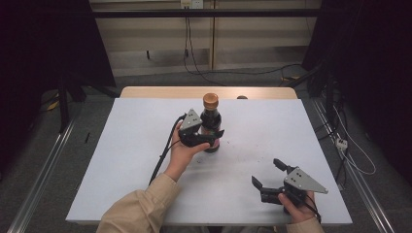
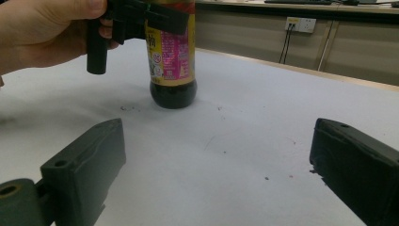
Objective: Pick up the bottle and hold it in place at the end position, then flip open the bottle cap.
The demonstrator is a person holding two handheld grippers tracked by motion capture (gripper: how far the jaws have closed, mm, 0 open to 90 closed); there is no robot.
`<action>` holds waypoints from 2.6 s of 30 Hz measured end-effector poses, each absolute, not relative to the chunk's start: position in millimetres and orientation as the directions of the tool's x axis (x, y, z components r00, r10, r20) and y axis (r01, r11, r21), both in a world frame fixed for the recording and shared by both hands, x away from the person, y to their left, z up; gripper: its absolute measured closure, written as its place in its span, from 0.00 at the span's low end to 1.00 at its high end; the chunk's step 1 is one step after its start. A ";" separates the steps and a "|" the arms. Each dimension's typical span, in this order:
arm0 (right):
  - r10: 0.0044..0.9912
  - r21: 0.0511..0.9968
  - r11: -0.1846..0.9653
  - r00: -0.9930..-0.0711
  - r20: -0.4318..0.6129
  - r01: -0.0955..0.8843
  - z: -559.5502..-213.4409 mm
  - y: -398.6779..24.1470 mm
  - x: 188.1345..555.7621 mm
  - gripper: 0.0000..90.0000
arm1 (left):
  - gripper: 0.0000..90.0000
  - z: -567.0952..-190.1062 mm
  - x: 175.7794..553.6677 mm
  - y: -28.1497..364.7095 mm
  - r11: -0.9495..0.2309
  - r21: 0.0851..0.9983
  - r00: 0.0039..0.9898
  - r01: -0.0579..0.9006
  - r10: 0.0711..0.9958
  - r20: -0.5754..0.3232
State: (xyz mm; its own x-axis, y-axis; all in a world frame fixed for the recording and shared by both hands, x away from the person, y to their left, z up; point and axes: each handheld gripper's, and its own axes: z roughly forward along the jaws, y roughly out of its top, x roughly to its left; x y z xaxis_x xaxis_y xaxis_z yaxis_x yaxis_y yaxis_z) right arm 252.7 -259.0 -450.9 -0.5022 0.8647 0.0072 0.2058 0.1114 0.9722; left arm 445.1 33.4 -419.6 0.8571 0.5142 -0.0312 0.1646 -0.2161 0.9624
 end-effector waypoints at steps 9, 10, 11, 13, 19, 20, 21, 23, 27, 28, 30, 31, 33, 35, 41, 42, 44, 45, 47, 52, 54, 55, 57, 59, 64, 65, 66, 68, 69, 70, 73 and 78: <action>0.866 0.970 0.117 -0.499 0.005 0.213 -452.1 -258.8 255.4 0.04 | 0.32 -424.4 442.6 33.6 -0.193 0.971 0.847 0.143 0.532 -0.019; 0.868 0.969 0.117 -0.497 0.006 0.216 -452.4 -258.6 255.8 0.04 | 0.32 -425.0 442.3 33.6 -0.190 0.971 0.846 0.143 0.532 -0.020; 0.868 0.969 0.116 -0.497 0.008 0.218 -452.7 -258.5 256.3 0.04 | 0.32 -425.1 442.2 33.8 -0.192 0.972 0.845 0.137 0.534 -0.014; 0.868 0.967 0.110 -0.496 0.020 0.232 -452.8 -258.4 258.2 0.04 | 0.32 -425.6 441.4 33.2 -0.189 0.974 0.845 0.127 0.534 -0.007; 0.871 0.961 0.105 -0.490 0.035 0.255 -450.2 -257.2 268.1 0.04 | 0.32 -426.2 441.0 33.6 -0.183 0.974 0.840 0.136 0.542 -0.015; 0.871 0.961 0.105 -0.490 0.035 0.255 -450.2 -257.2 268.1 0.04 | 0.32 -426.0 441.4 34.1 -0.187 0.973 0.843 0.138 0.538 -0.016; 0.869 0.961 0.103 -0.493 0.039 0.258 -449.1 -256.8 270.1 0.04 | 0.32 -426.4 442.0 34.6 -0.188 0.972 0.846 0.139 0.533 -0.018; 0.871 0.958 0.119 -0.490 0.026 0.261 -447.0 -255.3 273.2 0.04 | 0.33 -427.0 442.7 35.8 -0.182 0.973 0.848 0.145 0.529 -0.028; 0.870 0.954 0.097 -0.489 0.057 0.283 -442.4 -251.4 279.6 0.04 | 0.33 -426.8 442.3 35.2 -0.184 0.972 0.848 0.143 0.530 -0.024; 0.869 0.954 0.092 -0.491 0.064 0.287 -441.4 -250.6 280.9 0.04 | 0.33 -426.7 442.3 35.0 -0.178 0.973 0.846 0.147 0.533 -0.031; 0.860 0.950 0.091 -0.504 0.075 0.298 -438.9 -247.5 286.1 0.04 | 0.33 -426.7 442.5 35.4 -0.179 0.973 0.847 0.149 0.531 -0.032; 0.853 0.948 0.089 -0.515 0.086 0.306 -437.8 -245.8 288.5 0.03 | 0.33 -426.7 442.7 35.8 -0.184 0.972 0.849 0.146 0.528 -0.027; 0.849 0.944 0.091 -0.521 0.093 0.317 -435.8 -241.6 292.2 0.03 | 0.33 -427.1 442.9 35.8 -0.181 0.973 0.851 0.145 0.525 -0.028; 0.852 0.939 0.083 -0.513 0.107 0.334 -434.3 -236.9 296.3 0.04 | 0.33 -427.1 443.0 36.0 -0.180 0.973 0.851 0.147 0.525 -0.031; 0.861 0.934 0.055 -0.490 0.134 0.353 -426.9 -230.9 308.4 0.06 | 0.33 -427.0 442.4 35.4 -0.174 0.973 0.847 0.154 0.531 -0.039; 0.866 0.932 0.047 -0.480 0.142 0.360 -424.6 -231.2 311.0 0.06 | 0.33 -426.9 442.5 35.9 -0.181 0.972 0.848 0.152 0.529 -0.034; 0.867 0.929 0.028 -0.471 0.161 0.370 -419.1 -232.5 315.7 0.08 | 0.33 -427.0 442.4 35.9 -0.181 0.972 0.847 0.153 0.530 -0.035; 0.870 0.926 0.016 -0.462 0.172 0.376 -416.0 -232.9 318.0 0.08 | 0.33 -426.9 442.3 35.8 -0.181 0.972 0.847 0.152 0.530 -0.034; 0.871 0.923 -0.004 -0.451 0.192 0.384 -410.6 -233.6 322.6 0.10 | 0.33 -427.0 442.4 35.8 -0.181 0.972 0.848 0.153 0.529 -0.035; 0.870 0.920 -0.001 -0.453 0.194 0.393 -398.7 -232.9 330.3 0.16 | 0.33 -427.1 442.2 35.9 -0.181 0.972 0.848 0.153 0.529 -0.035; 0.867 0.915 -0.002 -0.454 0.202 0.403 -395.1 -232.4 333.1 0.16 | 0.33 -427.1 442.0 35.9 -0.180 0.972 0.847 0.154 0.530 -0.036; 0.867 0.914 0.001 -0.456 0.202 0.406 -393.7 -232.2 334.6 0.16 | 0.33 -427.0 442.0 36.0 -0.182 0.971 0.848 0.153 0.529 -0.034; 0.863 0.911 0.006 -0.462 0.204 0.412 -391.4 -231.7 337.8 0.16 | 0.33 -427.0 442.0 36.0 -0.182 0.971 0.848 0.153 0.529 -0.034; 0.863 0.911 0.003 -0.461 0.206 0.412 -389.2 -231.0 340.5 0.16 | 0.33 -426.9 441.8 36.0 -0.183 0.971 0.847 0.154 0.530 -0.034; 0.856 0.910 0.016 -0.477 0.201 0.414 -382.7 -227.3 348.6 0.19 | 0.33 -426.3 441.5 36.3 -0.188 0.969 0.848 0.158 0.529 -0.035; 0.856 0.909 0.018 -0.477 0.202 0.416 -381.0 -226.3 350.1 0.19 | 0.33 -426.2 441.4 36.3 -0.188 0.969 0.847 0.159 0.531 -0.035; 0.854 0.909 0.019 -0.480 0.202 0.415 -379.3 -225.1 351.5 0.19 | 0.33 -426.1 441.4 36.3 -0.191 0.969 0.847 0.157 0.530 -0.033; 0.854 0.909 0.019 -0.480 0.201 0.416 -376.0 -222.9 353.7 0.19 | 0.33 -426.0 441.1 36.0 -0.190 0.969 0.846 0.159 0.532 -0.035; 0.854 0.910 0.019 -0.481 0.201 0.414 -374.7 -221.6 354.7 0.19 | 0.33 -426.1 441.3 36.2 -0.190 0.969 0.847 0.158 0.531 -0.034; 0.853 0.911 0.021 -0.482 0.198 0.412 -373.5 -220.5 355.6 0.19 | 0.33 -426.1 441.3 36.2 -0.190 0.969 0.846 0.161 0.532 -0.036; 0.853 0.911 0.028 -0.485 0.192 0.411 -371.1 -217.7 357.7 0.19 | 0.33 -426.1 441.2 36.3 -0.188 0.969 0.846 0.162 0.532 -0.038; 0.848 0.910 0.043 -0.496 0.184 0.411 -368.0 -213.0 360.4 0.20 | 0.33 -426.3 441.3 36.3 -0.184 0.969 0.845 0.166 0.533 -0.044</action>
State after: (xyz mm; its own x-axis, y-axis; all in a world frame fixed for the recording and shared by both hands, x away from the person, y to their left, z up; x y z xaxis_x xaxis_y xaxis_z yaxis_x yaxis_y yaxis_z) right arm 360.4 -213.0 -368.0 -0.4964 0.8484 0.1838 0.4113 0.0435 0.9105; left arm 441.3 36.3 -426.3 0.8452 0.5327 -0.0441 0.1665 -0.1839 0.9687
